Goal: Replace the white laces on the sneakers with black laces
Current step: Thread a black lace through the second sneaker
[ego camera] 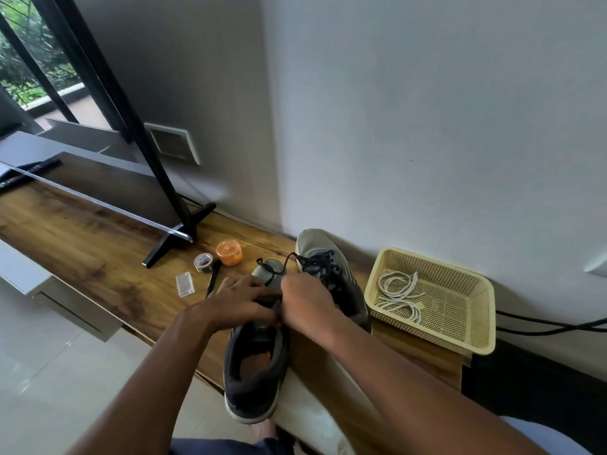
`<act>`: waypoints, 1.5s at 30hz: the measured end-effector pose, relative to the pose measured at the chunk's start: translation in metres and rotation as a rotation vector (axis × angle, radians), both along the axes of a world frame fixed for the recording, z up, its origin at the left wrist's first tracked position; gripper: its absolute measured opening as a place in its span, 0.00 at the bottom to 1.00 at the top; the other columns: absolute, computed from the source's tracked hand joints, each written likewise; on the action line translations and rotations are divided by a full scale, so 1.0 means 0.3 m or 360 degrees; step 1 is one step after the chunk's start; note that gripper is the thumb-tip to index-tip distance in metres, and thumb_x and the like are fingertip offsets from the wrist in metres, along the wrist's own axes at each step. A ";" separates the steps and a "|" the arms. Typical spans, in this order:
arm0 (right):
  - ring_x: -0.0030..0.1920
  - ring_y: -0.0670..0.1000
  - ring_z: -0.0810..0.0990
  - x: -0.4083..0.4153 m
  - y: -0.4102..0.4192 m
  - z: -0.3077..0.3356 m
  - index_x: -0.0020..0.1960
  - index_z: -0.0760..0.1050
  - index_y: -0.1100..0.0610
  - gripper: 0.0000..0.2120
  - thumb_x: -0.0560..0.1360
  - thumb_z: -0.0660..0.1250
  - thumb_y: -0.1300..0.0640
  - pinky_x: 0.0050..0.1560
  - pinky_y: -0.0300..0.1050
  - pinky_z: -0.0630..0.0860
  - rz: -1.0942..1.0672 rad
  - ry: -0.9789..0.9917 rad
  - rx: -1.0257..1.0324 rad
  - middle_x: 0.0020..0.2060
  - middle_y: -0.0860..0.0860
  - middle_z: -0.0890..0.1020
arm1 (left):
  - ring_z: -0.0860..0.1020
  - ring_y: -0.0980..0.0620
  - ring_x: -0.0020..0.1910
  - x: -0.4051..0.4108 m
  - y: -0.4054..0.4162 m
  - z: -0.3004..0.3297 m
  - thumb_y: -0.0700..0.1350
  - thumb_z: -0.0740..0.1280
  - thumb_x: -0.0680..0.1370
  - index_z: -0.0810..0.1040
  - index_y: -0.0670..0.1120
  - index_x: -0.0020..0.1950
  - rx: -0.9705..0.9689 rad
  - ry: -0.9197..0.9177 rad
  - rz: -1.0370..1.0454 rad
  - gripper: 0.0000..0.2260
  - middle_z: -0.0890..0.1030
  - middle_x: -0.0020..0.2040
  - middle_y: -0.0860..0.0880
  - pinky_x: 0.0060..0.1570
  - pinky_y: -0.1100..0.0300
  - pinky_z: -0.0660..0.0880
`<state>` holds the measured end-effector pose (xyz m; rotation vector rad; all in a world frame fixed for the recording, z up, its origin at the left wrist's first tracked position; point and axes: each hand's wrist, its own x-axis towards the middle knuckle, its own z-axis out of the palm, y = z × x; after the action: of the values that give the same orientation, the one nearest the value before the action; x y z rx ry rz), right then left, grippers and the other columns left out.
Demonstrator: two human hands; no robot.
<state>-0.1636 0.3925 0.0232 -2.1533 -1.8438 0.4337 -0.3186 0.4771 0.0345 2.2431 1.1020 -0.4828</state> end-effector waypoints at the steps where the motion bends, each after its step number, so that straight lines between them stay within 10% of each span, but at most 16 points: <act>1: 0.32 0.52 0.73 0.009 0.002 -0.002 0.35 0.65 0.54 0.14 0.74 0.68 0.64 0.29 0.44 0.67 -0.0018 0.0102 -0.0030 0.32 0.51 0.72 | 0.52 0.43 0.77 0.001 0.002 0.000 0.76 0.62 0.57 0.67 0.71 0.75 -0.0005 -0.0002 0.0008 0.44 0.60 0.78 0.55 0.74 0.42 0.61; 8: 0.25 0.49 0.64 0.094 0.021 0.199 0.38 0.72 0.60 0.05 0.73 0.64 0.64 0.26 0.41 0.60 -0.0479 0.1594 0.0256 0.27 0.52 0.66 | 0.52 0.43 0.78 0.003 -0.001 0.000 0.77 0.64 0.59 0.67 0.70 0.77 -0.0013 0.0010 0.0032 0.45 0.59 0.80 0.56 0.73 0.42 0.61; 13: 0.22 0.46 0.63 0.142 -0.017 0.435 0.36 0.71 0.57 0.11 0.78 0.61 0.62 0.23 0.35 0.57 -0.0146 0.2653 0.0623 0.24 0.46 0.62 | 0.50 0.41 0.79 0.004 -0.016 0.011 0.78 0.63 0.57 0.65 0.71 0.77 -0.0033 -0.0014 0.0032 0.47 0.56 0.81 0.55 0.73 0.40 0.61; 18: 0.21 0.46 0.61 0.163 -0.070 0.565 0.36 0.71 0.57 0.07 0.72 0.64 0.58 0.22 0.36 0.58 0.0345 0.3074 0.0686 0.28 0.48 0.57 | 0.49 0.41 0.81 0.011 -0.026 0.017 0.78 0.62 0.56 0.67 0.66 0.78 0.0004 -0.0007 0.0056 0.50 0.57 0.82 0.55 0.75 0.39 0.60; 21: 0.20 0.47 0.59 0.181 -0.077 0.578 0.34 0.65 0.58 0.11 0.72 0.64 0.58 0.24 0.36 0.59 0.0386 0.2746 0.0619 0.25 0.47 0.59 | 0.49 0.40 0.80 0.016 -0.032 0.021 0.78 0.62 0.55 0.67 0.64 0.79 0.0009 -0.0007 0.0065 0.52 0.57 0.82 0.55 0.74 0.40 0.60; 24: 0.21 0.49 0.58 0.196 -0.071 0.539 0.29 0.66 0.55 0.23 0.78 0.70 0.49 0.31 0.40 0.72 0.0186 0.1654 0.0547 0.22 0.46 0.64 | 0.52 0.41 0.79 0.021 -0.039 0.019 0.77 0.64 0.59 0.67 0.67 0.78 0.0051 -0.0024 0.0079 0.46 0.59 0.81 0.54 0.75 0.39 0.61; 29: 0.20 0.44 0.72 0.205 -0.068 0.476 0.41 0.84 0.58 0.12 0.77 0.73 0.51 0.27 0.35 0.70 0.0237 0.0184 -0.0643 0.24 0.46 0.81 | 0.54 0.39 0.80 0.020 -0.038 0.015 0.74 0.69 0.59 0.50 0.70 0.82 0.0058 -0.0144 0.0166 0.54 0.62 0.81 0.50 0.74 0.40 0.62; 33: 0.36 0.56 0.87 0.156 -0.086 0.440 0.58 0.81 0.59 0.13 0.83 0.68 0.49 0.36 0.44 0.79 0.0138 0.0254 -0.1247 0.41 0.59 0.88 | 0.52 0.37 0.82 0.024 -0.033 0.016 0.74 0.71 0.60 0.42 0.68 0.83 0.0032 -0.0170 0.0168 0.58 0.61 0.83 0.50 0.77 0.38 0.60; 45: 0.40 0.56 0.76 0.000 0.005 0.098 0.45 0.71 0.56 0.07 0.77 0.69 0.62 0.39 0.51 0.76 0.0101 -0.0204 -0.0196 0.40 0.53 0.75 | 0.62 0.43 0.75 0.020 -0.034 0.043 0.67 0.70 0.65 0.64 0.62 0.78 -0.0058 -0.0203 0.0051 0.42 0.70 0.74 0.51 0.71 0.43 0.67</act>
<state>-0.1637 0.3940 0.0525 -2.2563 -2.0078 0.4430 -0.3125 0.4668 0.0474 2.1885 1.0536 -0.3386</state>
